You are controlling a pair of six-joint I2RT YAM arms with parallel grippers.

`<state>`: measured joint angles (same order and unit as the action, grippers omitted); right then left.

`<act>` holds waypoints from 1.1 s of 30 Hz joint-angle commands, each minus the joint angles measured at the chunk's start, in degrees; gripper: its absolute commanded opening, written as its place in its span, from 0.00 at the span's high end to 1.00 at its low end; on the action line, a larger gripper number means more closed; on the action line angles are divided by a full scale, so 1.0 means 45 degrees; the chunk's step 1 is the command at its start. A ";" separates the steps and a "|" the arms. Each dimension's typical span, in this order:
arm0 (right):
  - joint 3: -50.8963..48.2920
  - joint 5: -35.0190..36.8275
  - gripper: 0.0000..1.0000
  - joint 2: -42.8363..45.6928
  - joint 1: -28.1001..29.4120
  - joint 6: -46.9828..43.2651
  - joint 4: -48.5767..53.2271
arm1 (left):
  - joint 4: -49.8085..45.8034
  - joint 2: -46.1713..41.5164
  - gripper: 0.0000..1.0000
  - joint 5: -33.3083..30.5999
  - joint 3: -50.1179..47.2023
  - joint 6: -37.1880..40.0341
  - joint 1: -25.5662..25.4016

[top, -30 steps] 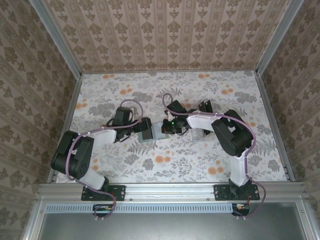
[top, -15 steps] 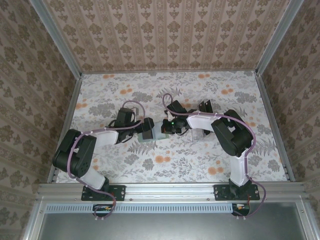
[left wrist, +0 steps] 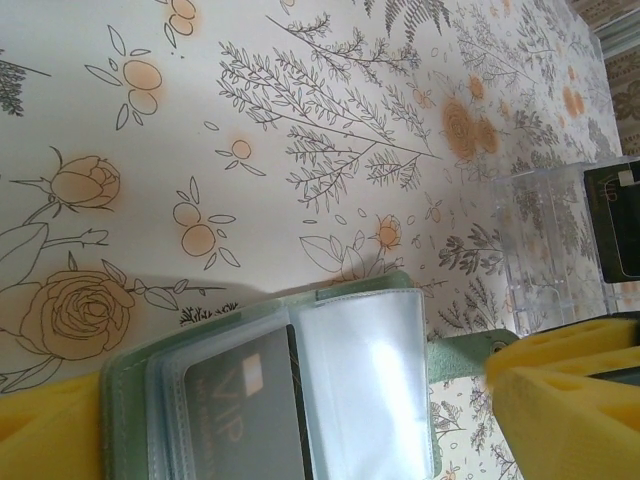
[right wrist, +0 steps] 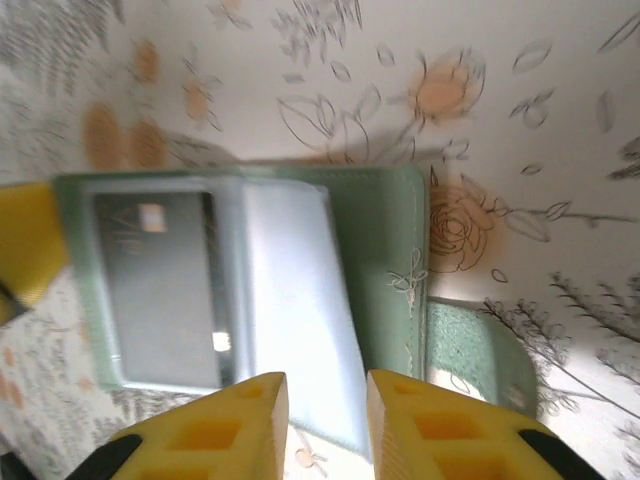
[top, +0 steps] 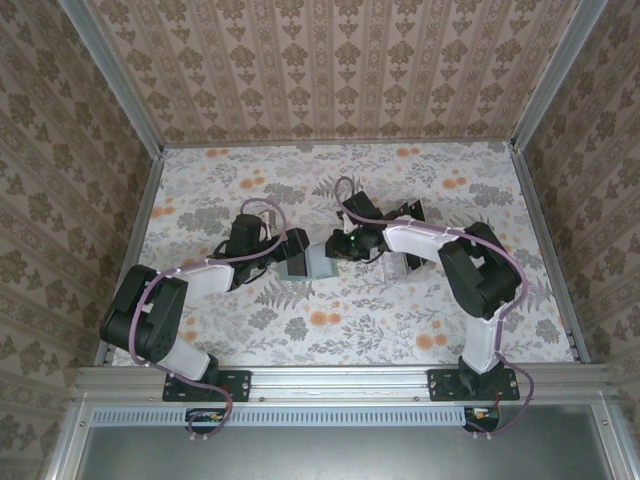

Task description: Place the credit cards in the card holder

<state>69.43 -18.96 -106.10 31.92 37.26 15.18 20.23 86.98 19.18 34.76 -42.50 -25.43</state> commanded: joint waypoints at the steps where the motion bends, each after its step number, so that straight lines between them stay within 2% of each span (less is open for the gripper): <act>1: 0.0275 0.0731 0.67 0.0923 -0.0208 -0.0058 0.0847 | 0.0370 -0.0242 0.00 0.0250 0.0017 -0.0241 -0.0065; 6: 0.0562 0.1686 0.51 0.0782 -0.0238 -0.0502 0.1736 | 0.0349 -0.0288 0.00 0.0213 0.0038 -0.0257 -0.0054; 11: 0.0760 0.2195 0.49 0.0327 -0.0238 -0.0732 0.2229 | 0.0263 -0.0290 0.00 0.0154 0.0102 -0.0259 -0.0052; 18: 0.0801 0.2113 0.51 -0.0305 -0.0238 -0.0837 0.2032 | 0.0154 -0.0271 0.00 0.0094 0.0185 -0.0226 -0.0052; 21: 0.0879 0.2019 0.59 -0.0622 -0.0238 -0.0833 0.1901 | 0.0113 -0.0281 0.00 0.0093 0.0223 -0.0223 -0.0062; 26: 0.0735 0.2019 1.00 -0.0743 -0.0296 -0.0765 0.1651 | -0.0080 -0.0348 0.00 0.0193 0.0374 -0.0192 -0.0068; 33: 0.0035 0.1409 1.00 -0.0596 -0.0512 -0.0445 0.0891 | -0.0422 -0.0610 0.00 -0.0011 0.1499 -0.0389 -0.1351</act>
<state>71.13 -11.14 -108.88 30.11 34.48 20.88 18.52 86.06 19.25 37.71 -43.13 -29.34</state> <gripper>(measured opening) 0.068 0.997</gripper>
